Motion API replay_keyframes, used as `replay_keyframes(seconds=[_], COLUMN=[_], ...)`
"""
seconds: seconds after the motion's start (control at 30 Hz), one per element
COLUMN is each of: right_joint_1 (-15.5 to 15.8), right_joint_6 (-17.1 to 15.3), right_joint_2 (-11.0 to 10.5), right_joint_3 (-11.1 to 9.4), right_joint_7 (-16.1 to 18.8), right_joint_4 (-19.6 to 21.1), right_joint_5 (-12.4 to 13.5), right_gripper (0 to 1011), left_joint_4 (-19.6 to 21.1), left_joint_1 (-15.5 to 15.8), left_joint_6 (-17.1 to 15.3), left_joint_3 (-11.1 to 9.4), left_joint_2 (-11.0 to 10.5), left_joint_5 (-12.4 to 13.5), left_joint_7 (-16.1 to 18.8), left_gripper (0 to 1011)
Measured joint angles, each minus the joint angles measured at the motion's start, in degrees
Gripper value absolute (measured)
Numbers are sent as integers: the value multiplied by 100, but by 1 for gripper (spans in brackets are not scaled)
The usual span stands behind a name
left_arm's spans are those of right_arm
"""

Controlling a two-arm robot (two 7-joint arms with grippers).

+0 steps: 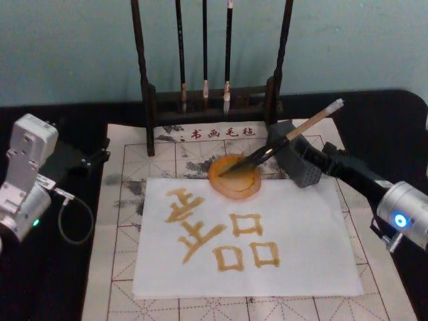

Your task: Pick up the brush from the inkstone, write on the paper, then place the brush back to its original position.

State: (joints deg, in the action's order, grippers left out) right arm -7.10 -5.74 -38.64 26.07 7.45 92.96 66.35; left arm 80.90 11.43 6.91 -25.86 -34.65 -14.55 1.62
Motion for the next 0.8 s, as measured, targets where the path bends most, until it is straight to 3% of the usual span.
replay_keyframes(seconds=[0.03, 0.13, 0.2, 0.53, 0.8], right_joint_1=[43, 95, 153, 188, 122], right_joint_6=[131, 344, 631, 1278, 1242], right_joint_2=[-54, -117, -171, -177, -130], right_joint_3=[43, 111, 216, 476, 582], right_joint_7=[70, 143, 171, -30, -276], right_joint_4=[35, 71, 92, -26, -124], right_joint_5=[-239, -613, -1135, -2606, -3251], right_gripper=[1002, 1002, 1002, 1002, 1002], left_joint_4=[0, 0, 0, 0, 0], left_joint_1=[0, 0, 0, 0, 0], left_joint_6=[0, 0, 0, 0, 0], left_joint_3=[0, 0, 0, 0, 0], left_joint_2=[0, 0, 0, 0, 0], left_joint_5=[0, 0, 0, 0, 0], left_joint_7=[0, 0, 0, 0, 0], left_gripper=[1001, 1001, 1001, 1001, 1001])
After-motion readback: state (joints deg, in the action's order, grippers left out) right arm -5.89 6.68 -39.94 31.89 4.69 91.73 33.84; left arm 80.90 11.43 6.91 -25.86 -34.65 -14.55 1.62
